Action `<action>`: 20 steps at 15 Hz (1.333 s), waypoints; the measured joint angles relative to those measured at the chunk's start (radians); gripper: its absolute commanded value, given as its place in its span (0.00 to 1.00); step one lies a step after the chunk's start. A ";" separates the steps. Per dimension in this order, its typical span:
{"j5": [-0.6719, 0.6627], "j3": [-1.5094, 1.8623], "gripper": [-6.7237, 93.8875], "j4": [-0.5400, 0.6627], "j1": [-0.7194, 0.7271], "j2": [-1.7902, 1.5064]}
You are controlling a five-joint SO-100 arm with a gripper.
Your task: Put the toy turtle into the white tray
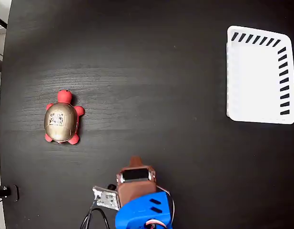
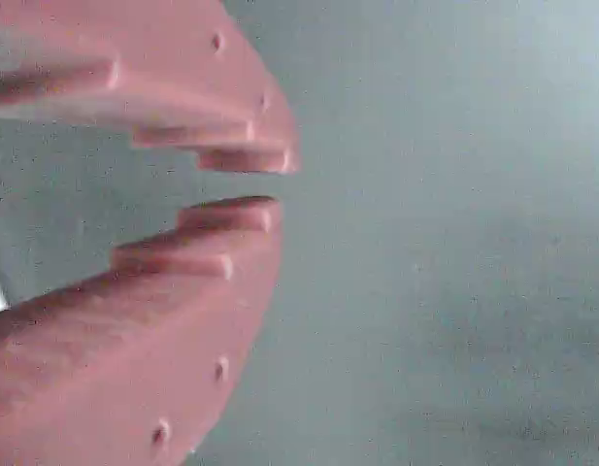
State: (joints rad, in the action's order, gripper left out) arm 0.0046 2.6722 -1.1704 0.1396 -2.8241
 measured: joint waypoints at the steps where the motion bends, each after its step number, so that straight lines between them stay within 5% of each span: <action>1: 0.000 -0.080 0.06 -0.008 0.015 0.084; 12: -0.146 -0.744 0.06 0.005 0.172 0.979; 20: -0.400 -1.210 0.06 -0.227 0.385 1.385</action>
State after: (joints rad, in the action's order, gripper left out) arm -0.3958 1.4619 -1.3975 0.5246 -1.4389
